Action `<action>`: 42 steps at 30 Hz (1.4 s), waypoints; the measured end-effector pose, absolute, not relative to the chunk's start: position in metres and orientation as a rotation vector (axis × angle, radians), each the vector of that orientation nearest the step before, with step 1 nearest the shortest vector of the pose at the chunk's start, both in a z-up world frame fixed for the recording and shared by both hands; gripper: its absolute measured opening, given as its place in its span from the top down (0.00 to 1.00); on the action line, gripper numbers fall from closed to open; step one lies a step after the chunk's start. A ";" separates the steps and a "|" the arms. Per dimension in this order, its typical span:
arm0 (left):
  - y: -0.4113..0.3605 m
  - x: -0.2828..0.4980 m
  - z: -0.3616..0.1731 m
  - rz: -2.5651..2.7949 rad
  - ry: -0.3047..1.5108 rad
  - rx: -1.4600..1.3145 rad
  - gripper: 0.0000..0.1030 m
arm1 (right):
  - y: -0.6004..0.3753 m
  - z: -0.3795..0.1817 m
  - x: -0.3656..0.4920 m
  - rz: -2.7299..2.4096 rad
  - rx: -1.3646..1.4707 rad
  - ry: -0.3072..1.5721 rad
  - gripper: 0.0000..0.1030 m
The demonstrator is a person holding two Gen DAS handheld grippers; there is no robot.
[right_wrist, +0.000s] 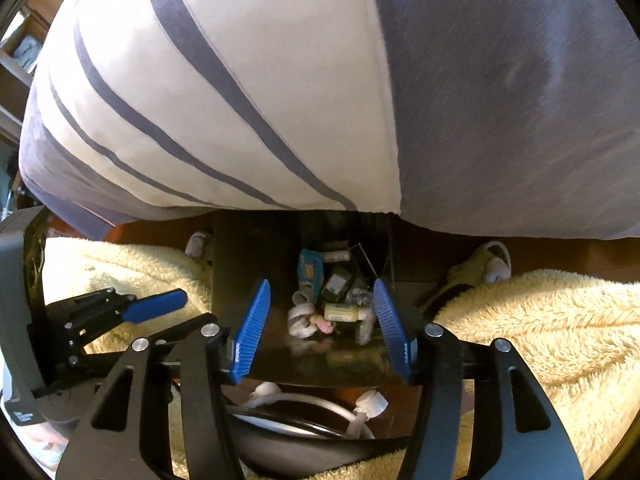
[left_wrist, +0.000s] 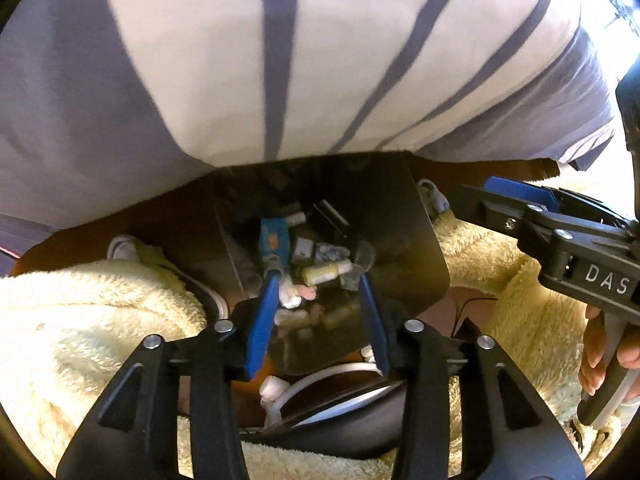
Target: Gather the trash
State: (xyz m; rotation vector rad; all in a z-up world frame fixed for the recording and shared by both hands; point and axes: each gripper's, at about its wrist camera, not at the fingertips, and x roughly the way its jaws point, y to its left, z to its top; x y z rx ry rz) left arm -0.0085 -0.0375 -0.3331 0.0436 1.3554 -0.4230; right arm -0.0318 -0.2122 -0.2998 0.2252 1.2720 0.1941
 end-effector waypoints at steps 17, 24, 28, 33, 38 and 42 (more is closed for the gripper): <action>-0.003 -0.020 -0.212 -0.297 1.016 0.037 0.08 | -0.229 -0.198 -0.064 0.054 0.102 0.999 0.03; 0.004 -0.029 -0.131 -0.276 0.782 0.022 0.08 | -0.241 -0.113 -0.076 -0.042 0.044 0.764 0.03; 0.007 -0.033 -0.095 -0.248 0.682 0.021 0.08 | -0.249 -0.075 -0.079 -0.090 0.032 0.654 0.03; 0.013 -0.039 -0.055 -0.207 0.574 0.022 0.08 | -0.262 -0.035 -0.082 -0.125 0.030 0.563 0.03; 0.021 -0.047 -0.007 -0.173 0.458 0.015 0.08 | -0.266 0.000 -0.094 -0.149 0.026 0.461 0.03; 0.021 -0.060 0.017 -0.143 0.384 0.035 0.08 | -0.268 0.021 -0.105 -0.156 0.023 0.397 0.03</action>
